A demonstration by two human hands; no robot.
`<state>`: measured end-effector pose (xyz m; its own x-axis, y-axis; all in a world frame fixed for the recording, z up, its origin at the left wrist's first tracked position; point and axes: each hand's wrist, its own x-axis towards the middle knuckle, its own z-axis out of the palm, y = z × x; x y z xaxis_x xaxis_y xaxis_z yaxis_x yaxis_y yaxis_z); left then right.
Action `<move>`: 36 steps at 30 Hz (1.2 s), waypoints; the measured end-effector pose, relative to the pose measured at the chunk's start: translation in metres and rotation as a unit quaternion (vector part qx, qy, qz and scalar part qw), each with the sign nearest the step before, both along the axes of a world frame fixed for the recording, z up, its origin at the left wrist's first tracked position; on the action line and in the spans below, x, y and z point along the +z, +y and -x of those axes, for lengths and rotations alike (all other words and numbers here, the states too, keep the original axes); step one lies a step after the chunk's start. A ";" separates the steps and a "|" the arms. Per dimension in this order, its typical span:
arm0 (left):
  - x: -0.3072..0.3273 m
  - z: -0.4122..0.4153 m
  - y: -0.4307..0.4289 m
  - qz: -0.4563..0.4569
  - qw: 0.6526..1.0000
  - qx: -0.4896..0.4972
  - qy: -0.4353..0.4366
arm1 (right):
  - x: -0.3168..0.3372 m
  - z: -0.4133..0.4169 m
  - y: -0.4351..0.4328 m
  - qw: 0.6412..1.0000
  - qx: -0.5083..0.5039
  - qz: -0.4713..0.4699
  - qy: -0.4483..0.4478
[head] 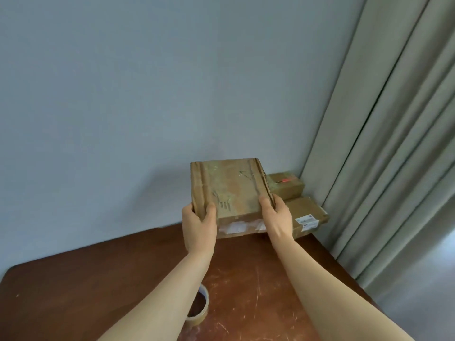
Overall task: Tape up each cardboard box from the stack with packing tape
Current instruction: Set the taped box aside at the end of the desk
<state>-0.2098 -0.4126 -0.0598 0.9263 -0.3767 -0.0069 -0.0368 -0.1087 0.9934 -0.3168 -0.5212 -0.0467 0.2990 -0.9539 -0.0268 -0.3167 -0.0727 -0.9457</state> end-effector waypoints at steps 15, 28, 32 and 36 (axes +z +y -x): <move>-0.008 0.076 -0.101 0.013 0.990 -0.142 0.003 | -0.001 0.100 -0.086 0.985 -0.173 0.005 0.004; -0.047 0.140 -0.224 -0.058 0.997 -0.055 -0.009 | -0.057 0.140 -0.246 0.997 -0.063 0.014 0.047; -0.049 0.160 -0.246 -0.085 0.996 -0.035 -0.004 | -0.071 0.146 -0.275 1.000 0.004 0.007 0.023; -0.053 0.170 -0.261 -0.117 0.992 -0.033 -0.025 | -0.080 0.147 -0.292 0.998 0.052 -0.003 0.019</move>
<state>-0.3801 -0.6732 -0.1128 0.9015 -0.4293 -0.0547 -0.1007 -0.3311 0.9382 -0.4636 -0.8133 -0.1268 0.3956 -0.9173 -0.0449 -0.3425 -0.1020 -0.9340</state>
